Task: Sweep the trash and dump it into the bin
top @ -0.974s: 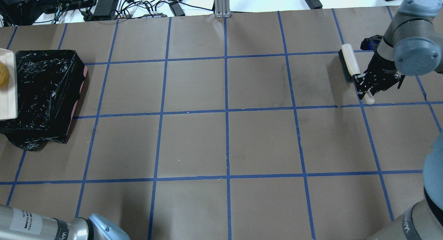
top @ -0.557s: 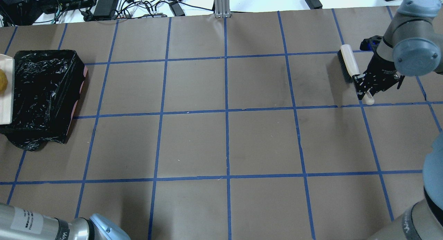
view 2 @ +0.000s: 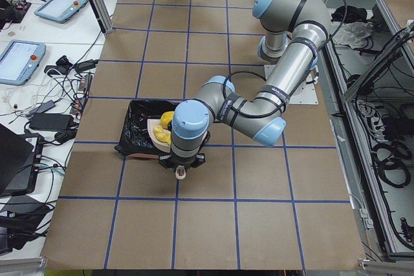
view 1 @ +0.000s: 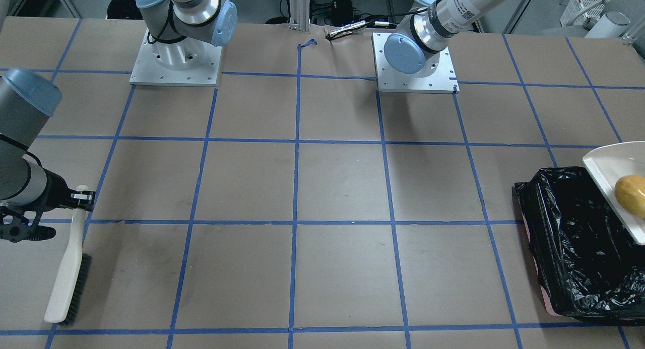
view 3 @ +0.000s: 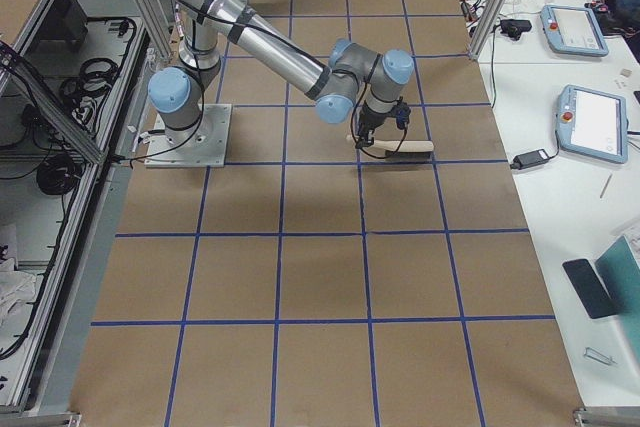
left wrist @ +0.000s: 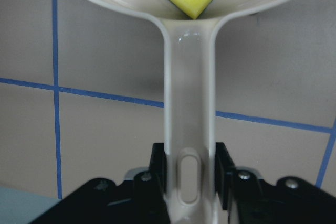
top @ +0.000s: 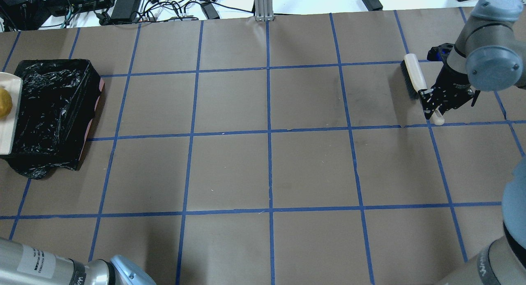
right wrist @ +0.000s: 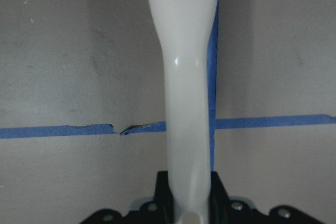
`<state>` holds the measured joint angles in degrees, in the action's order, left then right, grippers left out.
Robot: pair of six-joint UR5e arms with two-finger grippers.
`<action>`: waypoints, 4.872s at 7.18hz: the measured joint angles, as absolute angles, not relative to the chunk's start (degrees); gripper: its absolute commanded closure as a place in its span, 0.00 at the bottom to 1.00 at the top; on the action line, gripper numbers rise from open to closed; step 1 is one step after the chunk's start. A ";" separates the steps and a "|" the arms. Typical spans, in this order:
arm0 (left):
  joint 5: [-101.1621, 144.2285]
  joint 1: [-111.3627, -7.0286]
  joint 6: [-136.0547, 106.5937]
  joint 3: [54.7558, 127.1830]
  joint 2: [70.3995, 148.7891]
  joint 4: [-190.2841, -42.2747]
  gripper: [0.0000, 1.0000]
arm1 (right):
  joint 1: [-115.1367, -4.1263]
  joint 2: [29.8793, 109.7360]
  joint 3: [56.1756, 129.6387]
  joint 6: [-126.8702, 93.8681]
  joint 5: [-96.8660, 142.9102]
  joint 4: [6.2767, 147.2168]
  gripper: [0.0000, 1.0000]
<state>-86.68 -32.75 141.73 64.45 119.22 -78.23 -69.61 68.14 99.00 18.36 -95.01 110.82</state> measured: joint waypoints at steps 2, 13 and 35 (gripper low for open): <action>-92.32 -34.96 144.12 63.68 119.63 -77.72 0.87 | -69.61 68.12 99.05 18.16 -95.01 110.75 0.72; -109.74 -44.70 151.09 63.33 117.41 -71.01 0.86 | -69.66 73.52 95.60 18.59 -95.03 108.04 0.00; -103.70 -55.14 155.16 70.77 108.17 -65.00 0.95 | -89.52 92.07 95.34 6.31 -89.98 97.11 0.00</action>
<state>-103.70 -55.14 155.16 70.77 108.17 -65.00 -89.52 92.07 95.34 6.31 -89.98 97.11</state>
